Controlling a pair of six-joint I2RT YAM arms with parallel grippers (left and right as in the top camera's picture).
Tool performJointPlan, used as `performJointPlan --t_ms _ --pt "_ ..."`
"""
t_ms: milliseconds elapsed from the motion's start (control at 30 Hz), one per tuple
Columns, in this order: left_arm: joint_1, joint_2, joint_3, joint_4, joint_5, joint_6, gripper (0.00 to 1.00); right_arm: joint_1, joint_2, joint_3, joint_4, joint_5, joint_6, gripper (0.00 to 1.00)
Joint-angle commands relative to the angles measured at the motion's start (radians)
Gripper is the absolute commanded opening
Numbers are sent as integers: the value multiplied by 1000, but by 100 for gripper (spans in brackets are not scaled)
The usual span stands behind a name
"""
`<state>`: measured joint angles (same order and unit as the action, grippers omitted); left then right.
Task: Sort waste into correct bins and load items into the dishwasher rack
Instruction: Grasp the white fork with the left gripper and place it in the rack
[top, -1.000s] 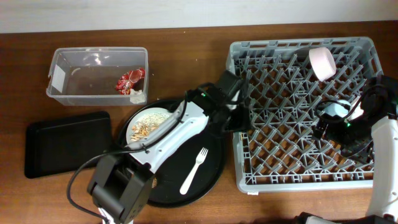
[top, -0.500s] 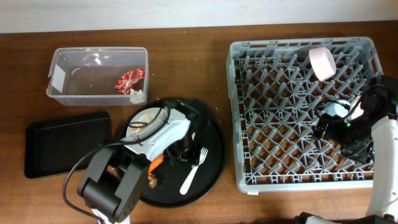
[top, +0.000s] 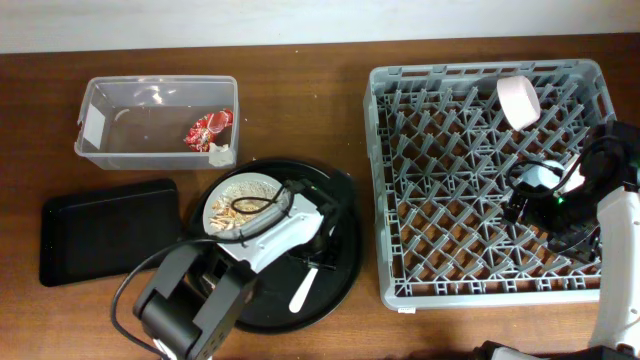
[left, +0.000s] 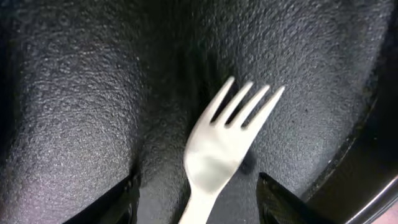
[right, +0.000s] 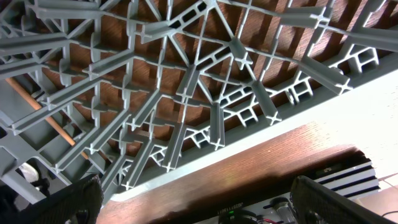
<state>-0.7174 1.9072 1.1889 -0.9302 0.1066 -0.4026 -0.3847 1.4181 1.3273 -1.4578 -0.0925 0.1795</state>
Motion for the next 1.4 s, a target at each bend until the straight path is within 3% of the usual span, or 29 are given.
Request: performJointPlan --t_ms 0,33,133,233,467,833,933,1033,1133,1367 --pt "-8 -17 -42 8 0 14 52 -2 -11 0 0 -5 -8 99" --pt "-8 -17 -43 7 0 15 50 -2 -11 0 0 -5 -8 99" --pt "-8 -17 -43 -10 1 15 29 -2 -11 0 -2 -5 -8 99" --pt "-8 -17 -43 -31 0 15 24 -2 -11 0 -2 -5 -8 99" --pt "-8 -17 -40 -35 1 15 1 -2 -11 0 -3 -5 -8 99" --pt "29 -181 243 -87 64 15 0 -2 -11 0 -3 -5 -8 99" --pt "29 -200 316 26 152 14 0 -2 -11 0 -3 -5 -8 99" --pt "29 -179 321 247 221 -175 0 -2 -11 0 -4 -5 -8 99" --pt "19 -113 321 359 258 -267 0 -2 -11 0 -3 -5 -8 99" --pt "10 -2 321 407 279 -308 0 -2 -11 0 -3 -5 -8 99"
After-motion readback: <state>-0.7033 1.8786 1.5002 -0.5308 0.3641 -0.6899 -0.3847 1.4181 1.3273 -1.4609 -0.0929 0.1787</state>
